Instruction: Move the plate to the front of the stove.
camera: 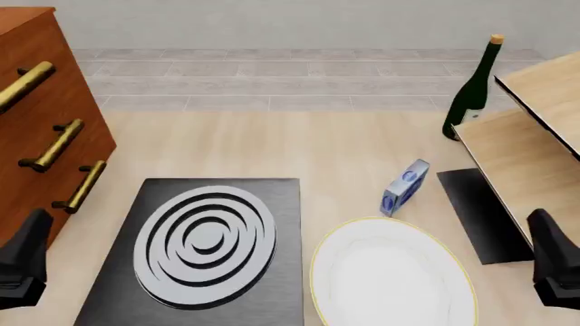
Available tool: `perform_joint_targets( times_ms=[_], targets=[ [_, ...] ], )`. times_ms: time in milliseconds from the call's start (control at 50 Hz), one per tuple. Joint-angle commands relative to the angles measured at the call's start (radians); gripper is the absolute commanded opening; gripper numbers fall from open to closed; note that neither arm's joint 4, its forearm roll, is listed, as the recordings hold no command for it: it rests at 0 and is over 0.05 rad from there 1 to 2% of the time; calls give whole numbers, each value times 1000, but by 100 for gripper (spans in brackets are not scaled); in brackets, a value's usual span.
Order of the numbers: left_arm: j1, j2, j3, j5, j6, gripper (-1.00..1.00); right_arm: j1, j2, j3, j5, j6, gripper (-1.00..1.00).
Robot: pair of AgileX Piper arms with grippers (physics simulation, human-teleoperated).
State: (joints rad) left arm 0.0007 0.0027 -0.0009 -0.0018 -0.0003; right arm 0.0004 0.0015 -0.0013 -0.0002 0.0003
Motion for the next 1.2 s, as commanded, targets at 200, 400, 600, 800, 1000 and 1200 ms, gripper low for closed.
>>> perform_joint_targets(
  times_ms=[200,400,600,800,1000,1200],
  targets=[
    [-3,8,-4,-7,9,100,6,4,-1,2,-1,100],
    [-9,-1,-9,-1,21,100,7,0,-1,5,3,100],
    [-123,-2,-80,49,113,100,4,-1,-6,6,8,100],
    [-262,-2,-174,148,218,100,0,-1,-6,1,19,100],
    [-482,115,-277,218,480,100,-2,-1,-8,1,31,100],
    [-587,228,-315,195,629,100,6,-1,-13,5,36,100]
  ],
)
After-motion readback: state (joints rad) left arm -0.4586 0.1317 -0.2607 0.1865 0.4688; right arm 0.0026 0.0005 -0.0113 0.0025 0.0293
